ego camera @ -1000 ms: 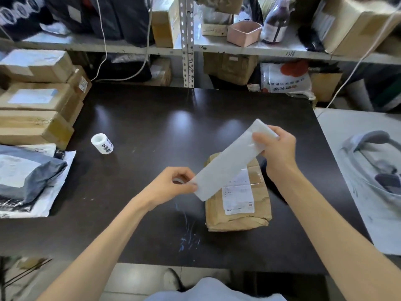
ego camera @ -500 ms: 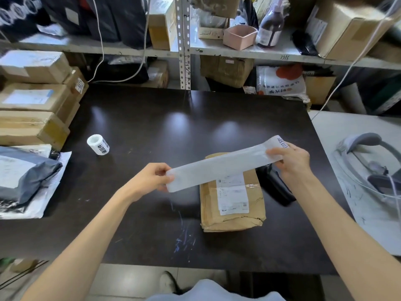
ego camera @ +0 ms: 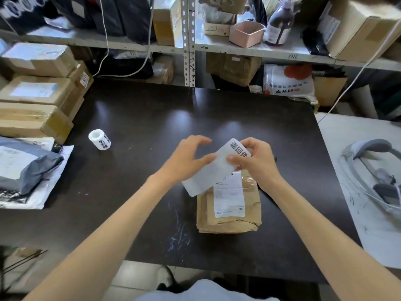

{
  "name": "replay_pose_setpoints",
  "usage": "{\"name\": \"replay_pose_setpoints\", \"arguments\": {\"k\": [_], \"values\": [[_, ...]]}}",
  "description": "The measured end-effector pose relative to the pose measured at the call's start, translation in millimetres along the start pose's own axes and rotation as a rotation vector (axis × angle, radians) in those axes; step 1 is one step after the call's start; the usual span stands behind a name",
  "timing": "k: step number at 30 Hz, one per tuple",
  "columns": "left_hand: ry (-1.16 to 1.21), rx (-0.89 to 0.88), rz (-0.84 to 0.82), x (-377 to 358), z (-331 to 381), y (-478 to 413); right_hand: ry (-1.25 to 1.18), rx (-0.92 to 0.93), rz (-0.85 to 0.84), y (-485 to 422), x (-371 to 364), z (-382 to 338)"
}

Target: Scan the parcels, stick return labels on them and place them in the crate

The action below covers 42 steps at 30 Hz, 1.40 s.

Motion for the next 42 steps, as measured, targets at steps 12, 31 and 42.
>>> {"name": "replay_pose_setpoints", "arguments": {"k": [12, 31, 42], "values": [[0.444, 0.054, -0.148, -16, 22, -9, 0.687, 0.357, 0.273, 14, -10, -9], [0.094, -0.019, -0.167, -7, 3, 15, 0.370, 0.198, -0.029, 9, -15, -4], [-0.054, 0.444, -0.097, 6, -97, 64, 0.224, 0.109, 0.170, -1, -11, 6]]}}
Point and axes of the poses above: each hand's wrist, its own y-axis away from the middle knuckle, its own x-axis out of the back of the hand, z = x × y, the point moved 4 cm from there along -y, towards the middle knuckle, and after that the axes turned 11 degrees about -z, right-handed, at the moved point
